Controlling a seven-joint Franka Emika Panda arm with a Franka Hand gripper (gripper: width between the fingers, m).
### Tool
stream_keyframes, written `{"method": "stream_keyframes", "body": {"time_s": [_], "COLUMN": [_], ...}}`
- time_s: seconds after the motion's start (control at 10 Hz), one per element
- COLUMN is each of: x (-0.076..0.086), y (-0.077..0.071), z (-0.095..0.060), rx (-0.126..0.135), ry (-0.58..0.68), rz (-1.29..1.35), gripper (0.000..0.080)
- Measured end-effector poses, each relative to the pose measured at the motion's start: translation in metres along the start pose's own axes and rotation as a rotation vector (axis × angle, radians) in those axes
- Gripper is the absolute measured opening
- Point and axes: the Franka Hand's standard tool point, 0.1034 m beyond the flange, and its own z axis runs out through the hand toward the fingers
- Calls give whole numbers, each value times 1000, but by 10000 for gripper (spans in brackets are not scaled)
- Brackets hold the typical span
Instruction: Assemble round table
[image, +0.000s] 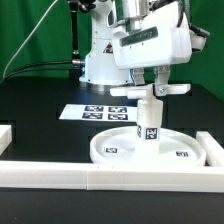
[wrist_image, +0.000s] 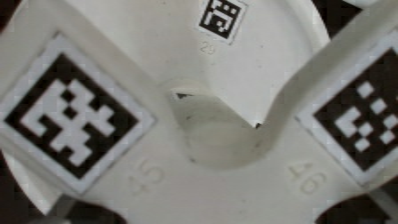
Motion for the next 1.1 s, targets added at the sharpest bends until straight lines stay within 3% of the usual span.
{"method": "stream_keyframes", "body": {"time_s": [0.1, 0.4, 0.6, 1.0, 1.1], "x": [0, -6, -1, -3, -6], "y": [0, -13, -20, -18, -18], "z": [0, -12, -29, -24, -18], "rx": [0, -20, 11, 4, -16], "ry": [0, -44, -54, -50, -39], "rz": [-8, -28, -98, -310, -454], "gripper": [621, 645, 649, 649, 649]}}
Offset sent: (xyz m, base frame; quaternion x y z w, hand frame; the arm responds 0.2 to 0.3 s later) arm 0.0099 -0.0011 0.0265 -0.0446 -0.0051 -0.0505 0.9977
